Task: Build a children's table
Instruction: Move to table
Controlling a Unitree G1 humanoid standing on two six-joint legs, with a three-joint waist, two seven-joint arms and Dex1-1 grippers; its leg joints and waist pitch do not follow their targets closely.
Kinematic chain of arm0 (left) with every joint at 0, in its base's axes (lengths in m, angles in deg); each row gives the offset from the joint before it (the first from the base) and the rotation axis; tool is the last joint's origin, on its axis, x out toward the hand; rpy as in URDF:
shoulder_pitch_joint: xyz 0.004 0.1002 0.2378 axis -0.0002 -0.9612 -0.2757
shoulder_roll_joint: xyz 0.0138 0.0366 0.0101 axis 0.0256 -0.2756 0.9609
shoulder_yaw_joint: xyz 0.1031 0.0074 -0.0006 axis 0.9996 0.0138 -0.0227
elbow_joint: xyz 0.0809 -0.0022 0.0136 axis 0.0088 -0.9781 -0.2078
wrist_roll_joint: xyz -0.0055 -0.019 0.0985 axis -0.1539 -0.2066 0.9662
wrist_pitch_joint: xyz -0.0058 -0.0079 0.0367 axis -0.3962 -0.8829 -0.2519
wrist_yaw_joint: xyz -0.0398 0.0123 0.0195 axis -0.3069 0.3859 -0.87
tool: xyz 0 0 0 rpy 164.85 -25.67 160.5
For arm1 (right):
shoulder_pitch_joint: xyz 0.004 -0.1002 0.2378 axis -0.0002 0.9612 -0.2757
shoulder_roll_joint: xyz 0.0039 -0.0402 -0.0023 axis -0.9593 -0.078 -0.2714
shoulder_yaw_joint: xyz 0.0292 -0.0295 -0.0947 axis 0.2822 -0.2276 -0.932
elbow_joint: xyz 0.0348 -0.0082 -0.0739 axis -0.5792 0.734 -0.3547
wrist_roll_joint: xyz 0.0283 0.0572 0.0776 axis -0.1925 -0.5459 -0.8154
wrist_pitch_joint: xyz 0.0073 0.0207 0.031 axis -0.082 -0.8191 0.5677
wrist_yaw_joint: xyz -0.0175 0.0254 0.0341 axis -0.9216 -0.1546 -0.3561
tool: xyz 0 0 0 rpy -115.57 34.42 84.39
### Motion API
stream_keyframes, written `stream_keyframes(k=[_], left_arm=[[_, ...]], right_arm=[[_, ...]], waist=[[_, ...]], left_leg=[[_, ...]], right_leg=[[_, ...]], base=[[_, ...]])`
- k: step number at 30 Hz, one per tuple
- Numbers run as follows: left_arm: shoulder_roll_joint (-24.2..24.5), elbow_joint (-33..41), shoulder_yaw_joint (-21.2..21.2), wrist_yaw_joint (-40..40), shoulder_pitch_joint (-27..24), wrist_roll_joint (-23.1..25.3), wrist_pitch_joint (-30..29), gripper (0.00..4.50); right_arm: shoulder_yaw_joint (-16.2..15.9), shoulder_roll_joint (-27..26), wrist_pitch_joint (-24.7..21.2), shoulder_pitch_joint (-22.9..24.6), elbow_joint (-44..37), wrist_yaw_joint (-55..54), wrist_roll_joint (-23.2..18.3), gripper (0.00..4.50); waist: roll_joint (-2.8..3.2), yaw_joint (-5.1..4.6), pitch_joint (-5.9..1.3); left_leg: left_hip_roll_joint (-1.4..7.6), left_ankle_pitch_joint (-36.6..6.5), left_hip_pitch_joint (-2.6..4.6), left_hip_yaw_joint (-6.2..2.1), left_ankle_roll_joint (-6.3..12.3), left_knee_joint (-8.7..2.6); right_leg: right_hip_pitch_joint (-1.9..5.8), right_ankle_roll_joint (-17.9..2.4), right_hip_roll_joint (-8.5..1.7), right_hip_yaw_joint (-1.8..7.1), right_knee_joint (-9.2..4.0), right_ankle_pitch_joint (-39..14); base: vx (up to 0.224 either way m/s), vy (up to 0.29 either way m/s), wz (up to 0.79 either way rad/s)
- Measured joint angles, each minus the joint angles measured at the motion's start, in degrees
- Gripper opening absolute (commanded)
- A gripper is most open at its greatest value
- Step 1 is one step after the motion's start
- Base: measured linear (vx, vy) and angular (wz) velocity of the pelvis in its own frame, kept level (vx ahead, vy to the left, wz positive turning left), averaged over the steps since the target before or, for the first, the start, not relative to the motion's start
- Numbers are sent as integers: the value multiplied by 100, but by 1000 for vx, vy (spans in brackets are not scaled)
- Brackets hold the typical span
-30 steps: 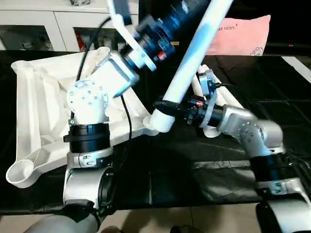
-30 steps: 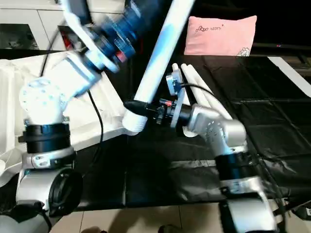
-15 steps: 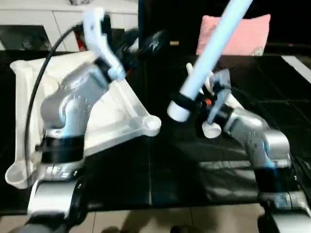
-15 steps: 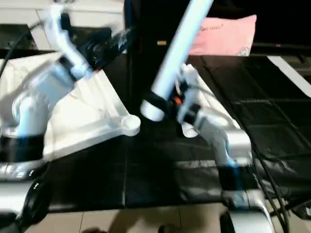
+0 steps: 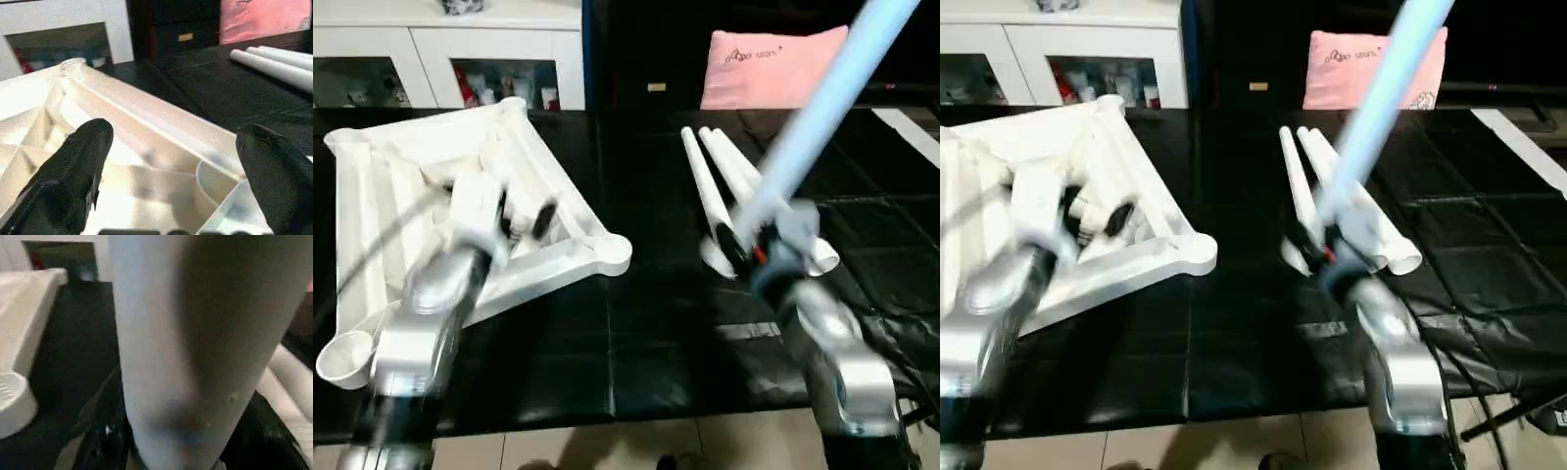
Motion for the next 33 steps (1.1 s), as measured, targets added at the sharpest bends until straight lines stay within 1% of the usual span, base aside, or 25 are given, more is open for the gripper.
stream_keyframes(k=[2,4,6,9,14,17,20,21,23,24,26,27,29,30,31,33], left_arm=[[-42,225,22,37,-228,66,9,450],[-116,258,44,48,-362,94,8,450],[-166,277,54,104,-395,92,7,450],[-199,398,53,164,-427,93,7,450],[-241,490,20,216,-433,101,-11,450],[-302,490,16,239,-408,99,-26,450],[-311,497,3,247,-345,91,-37,450],[-311,505,2,250,-343,91,-41,450],[-312,552,1,256,-343,91,-50,450],[-318,601,1,256,-343,91,-52,450],[-320,651,0,256,-343,91,-52,450],[-321,653,-2,256,-343,91,-54,450],[-322,653,-2,256,-343,91,-57,450],[-326,652,-2,256,-344,93,-65,450],[-327,652,-2,256,-344,93,-66,450],[-328,653,-2,256,-343,93,-66,450]], right_arm=[[-13,-62,147,80,-48,-51,2,193],[-11,-133,199,165,-86,-100,-24,193],[-12,-212,196,282,-117,-105,-61,193],[-16,-259,192,336,-142,-109,-79,193],[-50,-246,225,352,-241,-55,-106,193],[-54,-187,225,351,-281,41,-135,193],[-69,-182,224,351,-282,97,-149,193],[-79,-184,218,351,-282,114,-156,193],[-97,-185,213,351,-282,139,-178,193],[-102,-186,209,351,-282,144,-211,193],[-102,-189,202,351,-282,148,-243,193],[-103,-189,201,351,-282,150,-253,193],[-108,-189,200,351,-283,156,-260,193],[-112,-188,197,351,-283,161,-261,193],[-116,-188,197,351,-283,164,-262,193],[-120,-188,196,351,-283,166,-263,193]], waist=[[2,-11,-1],[-4,-9,-2],[-12,2,-4],[-15,-3,-5],[-19,16,-7],[-31,38,-10],[-34,69,-11],[-38,67,-13],[-43,67,-12],[-49,65,-14],[-49,58,-17],[-55,44,-20],[-64,29,-27],[-73,20,-30],[-81,17,-34],[-82,8,-36]], left_leg=[[0,-1,2,1,1,-1],[0,0,1,1,1,-1],[0,0,-1,0,1,1],[-1,-1,-4,2,2,3],[-6,-1,-4,7,6,3],[-24,-11,-18,15,45,30],[-69,-21,-44,19,147,82],[-101,-17,-45,35,198,83],[-140,-20,-49,67,244,93],[-180,-23,-51,80,280,99],[-207,-21,-49,98,341,108],[-214,-11,-60,123,386,111],[-233,6,-97,143,456,119],[-262,9,-112,162,496,126],[-289,9,-112,169,527,130],[-333,3,-108,184,566,137]], right_leg=[[0,1,0,3,0,-1],[-1,2,1,2,0,-1],[-1,4,1,3,-1,-2],[-1,5,0,8,-5,-3],[-2,12,-4,19,-4,-8],[0,34,-25,43,-4,-15],[5,44,-75,53,-6,-17],[5,45,-124,57,-7,-18],[10,46,-179,76,-17,-18],[14,47,-220,85,-26,-19],[27,48,-228,132,-83,-20],[30,48,-229,159,-134,-19],[33,47,-236,188,-209,-19],[32,46,-274,192,-238,-18],[32,47,-320,191,-253,-18],[62,50,-378,192,-313,-20]], base=[[0,0,0],[0,0,0],[0,0,0],[0,0,0],[0,0,0],[0,0,0],[0,0,0],[-10,59,6],[-15,69,5],[-21,81,5],[-19,87,3],[-23,91,-2],[-39,95,-3],[-49,101,0],[-53,102,-3],[-55,104,-2]])
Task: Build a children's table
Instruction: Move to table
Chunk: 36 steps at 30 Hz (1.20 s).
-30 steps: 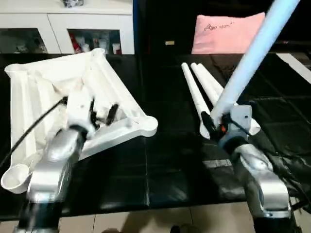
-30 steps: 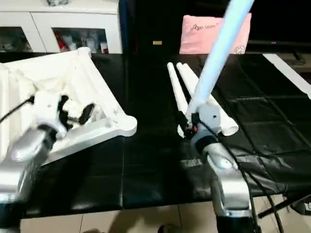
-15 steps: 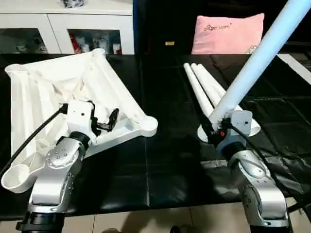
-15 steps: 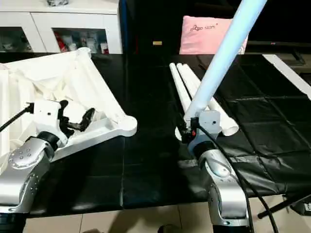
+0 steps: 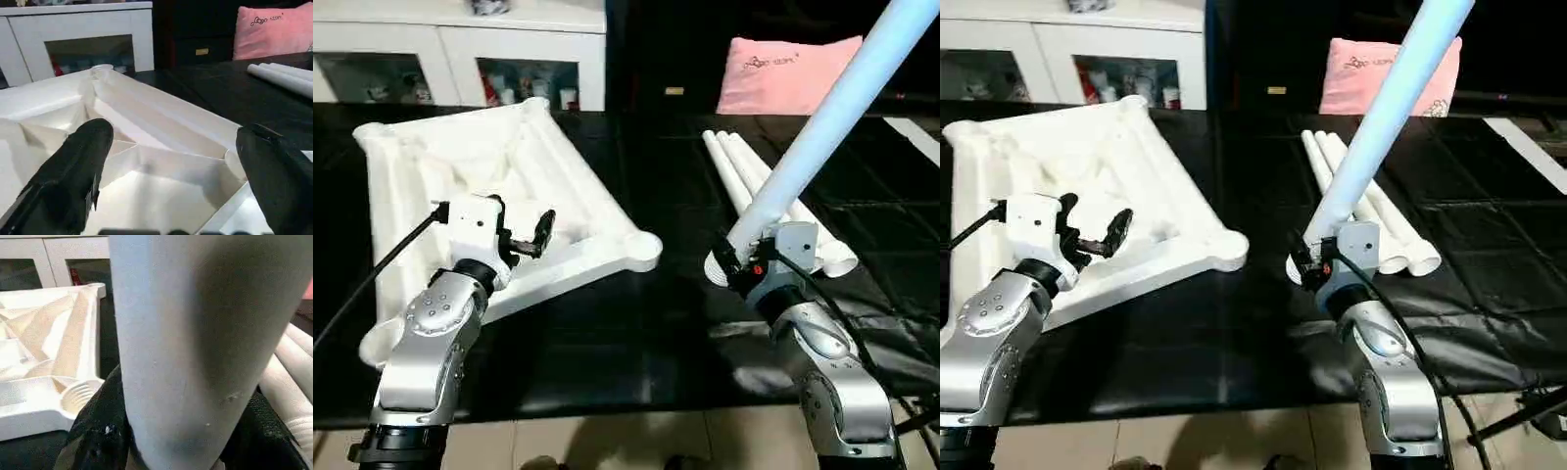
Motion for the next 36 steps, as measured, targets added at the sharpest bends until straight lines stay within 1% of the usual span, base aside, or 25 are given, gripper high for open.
stream_keyframes(k=[2,4,5,6,7,8,9,10,11,12,13,14,15,16,17,18,19,22,23,26,29,31,33,35,36], left_arm=[[-15,1,0,0,1,2,-7,450],[-16,5,-11,6,-1,4,-14,450],[-16,5,-18,14,-1,4,-14,450],[-10,4,-36,27,4,7,-16,450],[-6,0,-38,28,7,8,-19,450],[-33,-5,-4,26,40,7,-19,450],[-73,8,-2,27,47,8,-8,450],[-131,-3,34,26,30,10,-16,450],[-127,-5,59,24,-36,10,-17,450],[-99,-26,51,27,-36,16,-22,450],[-110,-24,63,25,32,14,-22,450],[-116,-9,73,23,111,13,-20,450],[-108,8,61,25,127,11,-17,450],[-94,3,22,30,69,13,-41,450],[-75,-27,-12,33,44,15,-83,450],[-72,-51,-39,36,44,16,-130,450],[-78,-51,-48,36,44,16,-131,450],[-112,-51,-31,32,46,15,-131,450],[-112,-51,-30,32,46,14,-131,450],[-124,-55,-23,35,56,16,-130,450],[-170,-59,-2,43,99,27,-121,450],[-197,-59,16,43,100,46,-120,450],[-218,-59,24,43,99,56,-120,450],[-222,-59,24,46,101,57,-120,450],[-224,-61,24,49,101,58,-120,450]], right_arm=[[-10,3,-2,0,0,0,-7,193],[-54,3,-5,-1,-1,6,-13,193],[-69,2,-6,-2,-1,16,-15,193],[-90,-4,-9,-1,-1,30,-17,193],[-97,-9,-13,20,-2,44,-18,193],[-67,6,-13,63,-22,46,-18,193],[-39,42,-12,33,-30,48,-20,193],[-23,80,-14,-1,-50,46,-20,193],[-10,85,-20,-12,-33,39,-20,193],[23,62,-25,22,-7,27,-21,193],[36,49,-30,57,0,7,-22,193],[61,58,-39,53,9,-15,-22,193],[75,44,-51,57,27,-29,-22,193],[46,28,-53,41,25,-29,-23,193],[-8,-5,-53,17,19,-22,-33,193],[-61,-31,-53,-13,15,-17,-42,193],[-66,-33,-53,-25,15,-19,-56,193],[-49,-27,-53,-28,15,-31,-64,193],[-46,-25,-53,-28,15,-34,-64,193],[-19,-25,-53,-29,15,-83,-62,193],[74,-22,-53,-31,15,-98,-79,193],[86,16,-53,-37,15,-125,-87,193],[92,36,-54,-58,16,-126,-89,193],[98,35,-66,-91,16,-129,-92,193],[113,36,-93,-91,20,-131,-92,193]], waist=[[6,-35,2],[22,-139,13],[37,-193,22],[77,-267,54],[61,-247,67],[2,-203,49],[-179,-84,-31],[-79,6,-15],[-21,83,-20],[66,130,-50],[121,132,-74],[176,129,-85],[184,90,-81],[178,33,-76],[193,-1,-66],[184,-21,-61],[175,-32,-59],[165,-49,-58],[153,-58,-57],[126,-125,-58],[109,-181,-64],[85,-218,-68],[82,-263,-66],[82,-303,-65],[88,-317,-61]], left_leg=[[-41,20,14,17,72,1],[-54,44,17,27,134,0],[-50,48,21,38,140,-2],[-21,55,6,86,152,-26],[13,59,19,194,158,-48],[38,59,43,312,158,-63],[14,49,56,487,147,-60],[-46,-93,-36,314,82,218],[-188,-157,-172,-147,65,608],[-290,-169,-178,-545,53,878],[-249,-273,-93,-607,59,680],[-173,-386,-3,-583,-167,380],[-146,-318,12,-435,-58,321],[-145,-282,15,-390,3,263],[-155,-251,3,-379,56,230],[-170,-234,-10,-345,103,215],[-186,-228,-17,-328,126,216],[-186,-227,-30,-271,114,189],[-187,-226,-32,-260,110,186],[-185,-215,-34,-253,92,174],[-173,-179,-35,-250,32,93],[-149,-158,-30,-250,-2,66],[-99,-150,7,-248,-19,19],[-69,-156,45,-246,-32,-35],[-36,-168,91,-246,-53,-74]], right_leg=[[66,6,-39,-9,-106,-5],[134,60,-52,-95,-199,-105],[152,-9,-68,-150,-189,-190],[164,-153,-106,-279,-33,-342],[164,-209,-146,-524,407,-489],[269,-216,-88,-657,807,-557],[375,135,36,-467,867,-738],[296,132,12,-414,837,-748],[263,170,-1,-358,822,-717],[238,202,-29,-323,778,-640],[231,223,-27,-295,729,-554],[220,203,-28,-280,699,-493],[219,116,15,-205,616,-445],[197,-111,77,-152,546,-425],[207,-371,85,-160,517,-438],[210,-536,81,-165,501,-455],[233,-541,68,-157,461,-442],[290,-371,36,-139,298,-352],[299,-300,21,-138,281,-352],[302,32,-22,-138,238,-367],[303,87,-25,-138,218,-349],[288,179,-22,-148,217,-297],[297,246,4,-178,210,-335],[314,249,32,-194,179,-338],[364,248,64,-205,126,-338]], base=[[-65,111,1],[-81,107,1],[-87,107,2],[-131,87,7],[-115,14,17],[-115,14,17],[3,-86,10],[86,-26,-19],[86,-26,-19],[34,93,-10],[-53,119,27],[-53,119,27],[-83,114,40],[-63,142,26],[-63,142,26],[-37,169,12],[-47,129,12],[-31,72,7],[0,0,0],[0,0,0],[0,0,0],[-3,-32,-1],[1,-67,-3],[25,-67,-5],[39,-63,-5]])
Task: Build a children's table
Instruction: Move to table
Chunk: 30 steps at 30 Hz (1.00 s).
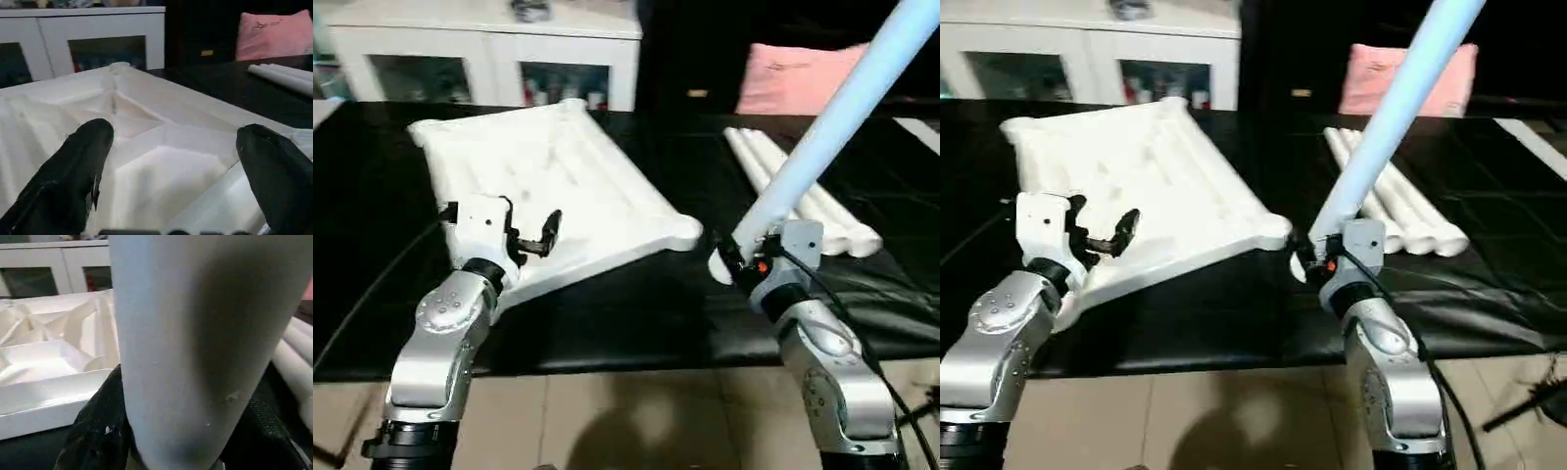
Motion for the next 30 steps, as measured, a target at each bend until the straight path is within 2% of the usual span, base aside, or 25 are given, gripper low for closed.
stream_keyframes(k=[1,2,3,4,5,6,9,11,15,17,18,19,20,21,22,23,24,25,26,27,28,29,30], left_arm=[[3,-1,-10,9,4,1,1,450],[8,-9,-31,36,-5,8,0,450],[18,-8,-52,52,3,18,3,450],[18,-8,-57,55,3,42,4,450],[20,-4,-43,55,16,74,8,450],[19,-5,-10,54,30,116,16,450],[16,-5,59,53,38,164,21,450],[21,-5,53,53,38,172,21,450],[22,-6,50,54,38,173,21,450],[22,-8,42,55,39,178,21,450],[19,-9,38,57,39,185,20,450],[-3,-10,62,56,100,185,21,450],[-24,-4,79,56,141,185,26,450],[-21,-2,77,59,136,187,27,450],[-5,-4,51,65,104,192,26,450],[29,-2,-19,79,16,202,25,450],[65,-48,-118,117,-50,218,9,450],[77,-57,-160,145,-43,222,1,450],[67,-37,-156,164,-21,221,4,450],[14,-24,-153,176,11,220,23,450],[-114,-19,-23,170,0,215,23,450],[-162,-7,91,162,-11,209,23,450],[-148,23,105,162,-5,209,24,450]], right_arm=[[5,2,-29,-10,9,0,1,193],[-6,4,-41,-32,24,4,2,193],[-20,-1,-41,-37,26,3,2,193],[-26,3,-41,-37,28,5,4,193],[-29,23,-41,-36,30,16,5,193],[-27,62,-44,-29,49,41,5,193],[-12,108,-54,-29,56,70,5,193],[-24,103,-57,-30,67,92,5,193],[-79,73,-72,-31,79,123,9,193],[-167,162,-79,-34,79,155,33,193],[-273,260,-95,-36,79,232,78,193],[-288,332,-103,-34,79,263,129,193],[-290,387,-120,-35,84,266,166,193],[-309,389,-129,-35,84,283,213,193],[-350,363,-129,-39,86,316,217,193],[-441,259,-150,-84,89,363,185,193],[-497,124,-179,-92,62,392,85,193],[-501,102,-197,-83,30,417,8,193],[-477,133,-201,-81,23,427,2,193],[-428,226,-208,-76,14,434,4,193],[-323,330,-234,8,59,438,3,193],[-251,375,-290,41,128,437,3,193],[-184,404,-316,27,141,441,-5,193]], waist=[[-8,-3,11],[-11,17,22],[2,8,28],[-11,-7,27],[-2,-23,21],[-20,-69,11],[-34,-136,-6],[-24,-104,-14],[-21,28,-23],[-25,36,-26],[-41,52,-28],[-27,28,-32],[-15,39,-33],[5,34,-36],[12,3,-23],[-17,-23,-25],[-62,-39,-34],[-101,-27,-53],[-197,-28,-86],[-303,-19,-89],[-254,32,-69],[-265,79,-63],[-247,107,-70]], left_leg=[[57,-23,94,90,-41,-32],[116,-48,176,157,-82,-41],[160,-77,260,198,-129,-42],[181,-101,306,222,-165,-47],[179,-108,306,184,-177,-49],[178,-108,293,151,-178,-67],[170,-136,304,150,-220,-104],[173,-173,304,144,-210,-124],[167,-308,310,96,-44,-123],[140,-366,345,59,51,-113],[60,-425,291,-45,189,-59],[6,-528,192,-187,467,101],[-11,-635,133,-304,663,227],[-39,-677,99,-440,744,280],[-68,-685,187,-616,747,248],[-164,-695,257,-744,737,194],[-175,-700,365,-739,643,142],[-206,-713,465,-702,479,102],[-292,-720,517,-645,322,93],[-334,-746,560,-569,246,170],[-351,-673,415,-495,479,464],[-353,-530,328,-434,481,579],[-351,-264,239,-377,221,368]], right_leg=[[-25,-12,49,27,-17,-6],[6,-24,104,46,-17,-13],[33,-26,109,35,-13,-12],[51,-29,105,26,-11,-10],[95,-31,96,8,-12,-9],[99,-39,106,8,-16,-4],[104,-103,130,12,-8,37],[106,-129,157,11,-13,-11],[134,-378,214,0,12,-192],[143,-504,233,6,104,-274],[208,-461,210,-9,114,-337],[295,-173,161,-75,33,-374],[373,-19,130,-187,6,-399],[462,-10,109,-347,-7,-456],[409,-109,92,-425,129,-534],[262,-225,107,-407,485,-627],[110,-226,139,-373,862,-667],[-128,-221,216,-286,994,-648],[-283,-263,183,-166,833,-538],[-308,-337,167,-18,834,-462],[-199,-345,238,95,836,-502],[-139,-349,265,145,775,-480],[-98,-374,331,96,710,-432]], base=[[41,-77,-31],[41,-77,-31],[60,-51,-53],[106,-5,-44],[106,-5,-44],[109,-15,-23],[119,-32,1],[156,-24,5],[164,-2,5],[161,1,13],[129,7,24],[102,24,52],[102,24,52],[131,15,69],[170,-101,45],[170,-101,45],[101,-216,11],[11,-118,1],[-16,-180,4],[-21,-95,15],[7,-125,26],[34,-63,22],[-30,-58,4]])
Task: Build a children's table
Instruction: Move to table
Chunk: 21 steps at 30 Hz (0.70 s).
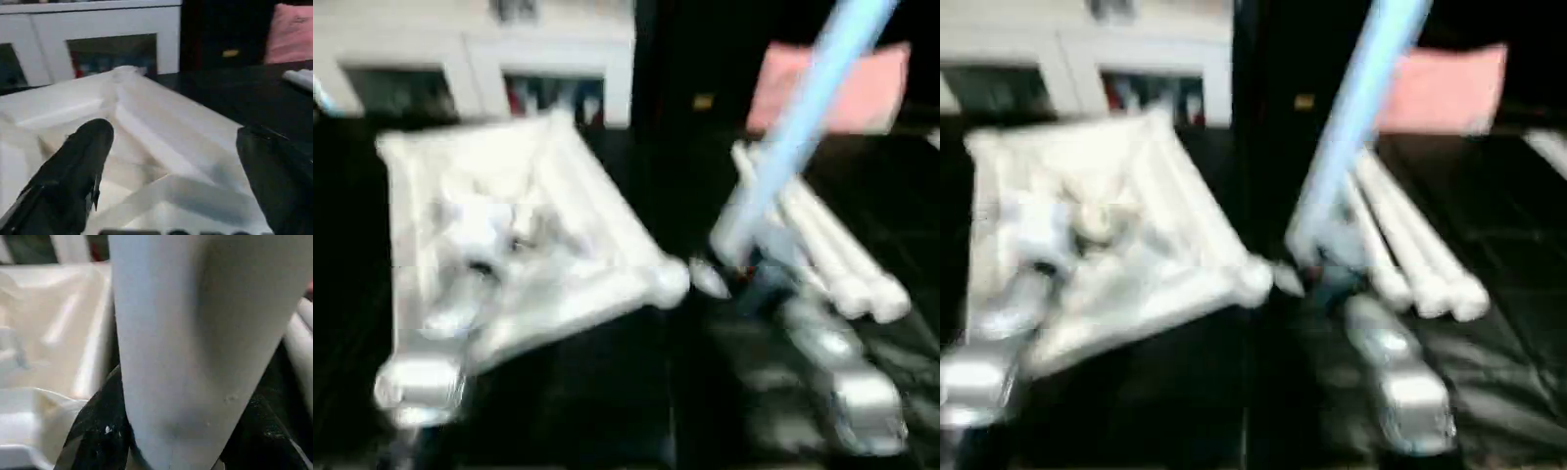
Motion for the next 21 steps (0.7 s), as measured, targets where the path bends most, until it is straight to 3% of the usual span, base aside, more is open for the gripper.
stream_keyframes(k=[1,3,5,8,9,11,13,18,21], left_arm=[[42,14,-18,0,35,1,0,450],[73,4,-94,-6,3,2,-9,450],[72,-15,-105,-36,-33,-1,-34,450],[179,-13,-106,-231,-31,-34,-35,450],[227,-13,-89,-354,-28,-65,-34,450],[302,-23,7,-625,18,-185,-71,450],[360,-67,153,-990,119,-355,-155,450],[743,-266,652,-1898,376,-452,-313,450],[1067,-268,1142,-2735,500,-500,-504,450]], right_arm=[[43,-20,1,-22,-15,3,-32,193],[59,-82,3,-50,-46,3,-95,193],[4,-111,2,-51,-49,2,-94,193],[1,-110,21,-57,-48,-6,-98,193],[7,-92,59,-57,-48,-10,-95,193],[41,-76,169,-58,-44,-35,-76,193],[57,-52,309,-71,-29,-107,25,193],[183,-18,326,-191,-6,-5,-48,193],[313,-35,370,-281,-8,-5,-193,193]], waist=[[26,16,-6],[60,51,2],[126,74,45],[210,111,102],[209,118,132],[195,150,161],[192,207,175],[202,212,178],[222,216,167]], left_leg=[[39,57,-70,4,-135,-212],[226,97,-170,-12,-534,-265],[336,136,-153,-13,-560,-274],[431,196,-112,151,-535,-302],[450,239,-52,258,-508,-336],[466,243,-25,343,-508,-345],[466,244,-38,365,-507,-347],[464,273,-41,436,-469,-349],[469,295,-102,452,-454,-354]], right_leg=[[2,-29,79,-68,-19,19],[10,-71,216,-146,-107,91],[70,-70,242,-212,-256,197],[157,-123,207,-230,-348,238],[189,-123,166,-223,-339,239],[195,-82,136,-203,-336,219],[183,-82,120,-201,-347,220],[166,-28,70,-199,-349,300],[100,-51,72,-193,-340,314]], base=[[-134,-44,-10],[-120,-41,-6],[0,0,0],[-81,17,9],[-99,30,8],[-91,25,6],[-63,25,-2],[-10,5,-1],[0,0,0]])
